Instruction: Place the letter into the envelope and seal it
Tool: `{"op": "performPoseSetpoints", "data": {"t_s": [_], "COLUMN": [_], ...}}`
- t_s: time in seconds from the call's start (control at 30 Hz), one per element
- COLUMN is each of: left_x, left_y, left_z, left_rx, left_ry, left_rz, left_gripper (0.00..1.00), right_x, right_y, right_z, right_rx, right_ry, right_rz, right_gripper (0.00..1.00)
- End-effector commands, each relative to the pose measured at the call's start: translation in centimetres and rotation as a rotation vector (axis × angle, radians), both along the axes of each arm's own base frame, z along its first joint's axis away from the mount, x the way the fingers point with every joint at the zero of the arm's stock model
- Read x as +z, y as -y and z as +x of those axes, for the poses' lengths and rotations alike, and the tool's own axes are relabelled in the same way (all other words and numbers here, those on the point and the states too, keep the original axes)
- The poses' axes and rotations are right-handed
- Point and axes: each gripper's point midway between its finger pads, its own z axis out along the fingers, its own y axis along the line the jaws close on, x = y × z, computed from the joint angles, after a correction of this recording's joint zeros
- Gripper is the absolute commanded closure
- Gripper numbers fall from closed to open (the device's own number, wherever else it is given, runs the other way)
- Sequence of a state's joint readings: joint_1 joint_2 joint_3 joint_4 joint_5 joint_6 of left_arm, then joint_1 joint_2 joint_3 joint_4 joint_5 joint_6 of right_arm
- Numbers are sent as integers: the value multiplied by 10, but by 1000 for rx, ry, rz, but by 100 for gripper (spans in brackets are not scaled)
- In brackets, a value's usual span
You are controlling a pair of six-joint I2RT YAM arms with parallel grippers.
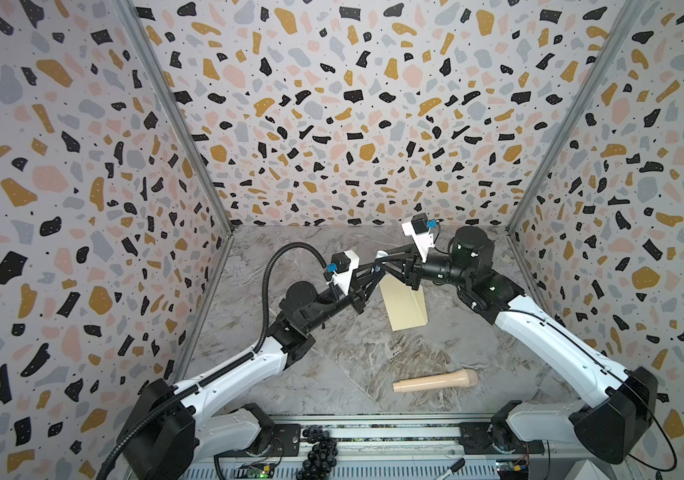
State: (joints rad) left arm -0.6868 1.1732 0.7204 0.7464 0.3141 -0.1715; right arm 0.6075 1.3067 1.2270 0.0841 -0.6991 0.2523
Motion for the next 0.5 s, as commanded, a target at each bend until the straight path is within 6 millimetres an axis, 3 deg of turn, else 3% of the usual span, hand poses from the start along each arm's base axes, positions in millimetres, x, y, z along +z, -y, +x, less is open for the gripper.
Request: {"op": "performPoseSetpoints", "data": {"t_s": [0.0, 0.07, 0.23, 0.3, 0.47], "left_x": [28, 27, 24, 21, 14], "left_y": [-2, -1, 3, 3, 3], "left_z": [-5, -6, -9, -10, -14], "left_rx": [-17, -25, -65, -82, -166], "left_ry": [67, 59, 39, 28, 5], "left_rz": [-59, -56, -33, -19, 20], "left_gripper": [100, 98, 61, 51, 45], "right_x": [23, 20, 11, 7, -5], "right_y": [-2, -2, -1, 1, 3], "right_z": [-6, -8, -10, -12, -18], "right_rx": [26, 35, 58, 72, 130], "right_ry": [62, 68, 133, 156, 184], "right_rz": [30, 13, -86, -129, -212], "right_gripper": [89, 93, 95, 95, 95]}}
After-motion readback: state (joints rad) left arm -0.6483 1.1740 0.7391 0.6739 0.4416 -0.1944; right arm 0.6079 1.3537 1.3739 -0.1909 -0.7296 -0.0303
